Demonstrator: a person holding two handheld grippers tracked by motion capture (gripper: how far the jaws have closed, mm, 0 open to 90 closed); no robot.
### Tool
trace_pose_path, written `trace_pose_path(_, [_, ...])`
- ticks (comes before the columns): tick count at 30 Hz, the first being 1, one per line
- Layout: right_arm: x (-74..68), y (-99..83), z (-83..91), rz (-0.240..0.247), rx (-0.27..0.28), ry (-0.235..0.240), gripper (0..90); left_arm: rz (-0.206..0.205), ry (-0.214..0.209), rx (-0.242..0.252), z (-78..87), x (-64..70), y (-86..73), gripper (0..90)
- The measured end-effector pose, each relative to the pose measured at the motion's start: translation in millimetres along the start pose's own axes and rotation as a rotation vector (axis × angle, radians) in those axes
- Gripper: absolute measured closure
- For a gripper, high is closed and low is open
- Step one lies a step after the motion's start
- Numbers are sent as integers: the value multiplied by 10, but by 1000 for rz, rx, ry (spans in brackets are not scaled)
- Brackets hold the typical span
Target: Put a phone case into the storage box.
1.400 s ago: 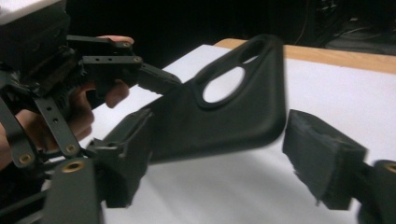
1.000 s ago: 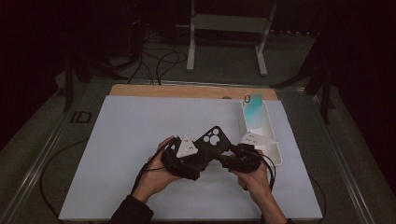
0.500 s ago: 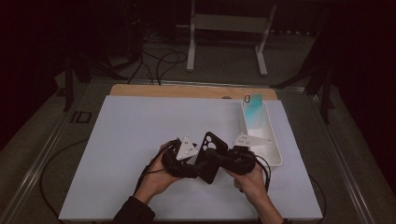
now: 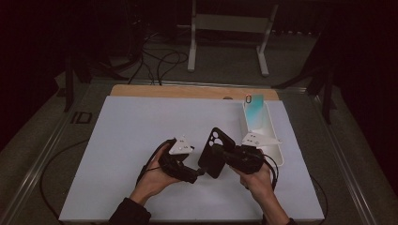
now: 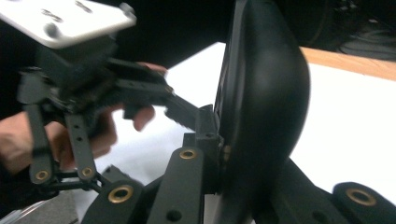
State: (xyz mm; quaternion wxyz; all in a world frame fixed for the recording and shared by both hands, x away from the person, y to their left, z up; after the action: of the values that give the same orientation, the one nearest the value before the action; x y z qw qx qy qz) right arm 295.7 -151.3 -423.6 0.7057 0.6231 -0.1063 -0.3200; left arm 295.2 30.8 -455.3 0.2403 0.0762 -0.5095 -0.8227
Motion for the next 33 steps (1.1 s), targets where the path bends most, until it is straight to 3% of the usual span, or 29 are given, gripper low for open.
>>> trace_pose_path(3, [-38,24,12,2,17,54,860,16,-57,-16,-19,16,-25,138])
trace_pose_path(6, [-94,33,9,0,21,114,860,16,-83,-26,-44,33,-41,145])
trace_pose_path(13, [-147,51,-6,-25,45,206,860,15,-174,-6,-51,80,-54,199])
trace_pose_path(15, [-149,50,-6,-24,46,211,860,19,-188,-7,-54,82,-66,209])
trace_pose_path(19, [-148,34,-9,-11,37,216,860,25,-210,13,-32,79,-64,372])
trace_pose_path(25, [-115,20,6,2,36,222,859,35,-224,18,-5,48,-79,473])
trace_pose_path(30, [-113,10,11,44,13,226,850,17,-216,4,-9,51,-113,552])
trace_pose_path(33, [-103,3,10,62,-2,221,800,8,-200,-4,-13,56,-131,612])
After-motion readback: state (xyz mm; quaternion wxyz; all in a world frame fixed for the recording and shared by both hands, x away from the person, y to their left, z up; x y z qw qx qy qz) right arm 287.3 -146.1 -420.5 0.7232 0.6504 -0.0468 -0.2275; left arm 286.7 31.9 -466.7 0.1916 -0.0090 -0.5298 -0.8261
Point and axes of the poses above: each handheld gripper's, and its own axes: z roughly backward along the jaws, y roughly out of its top, x roughly to its right, the point moved 4 cm from there along -z, roughly forward along the jaws, and after that the axes turned 9 degrees about x, right-handed, at the moved point
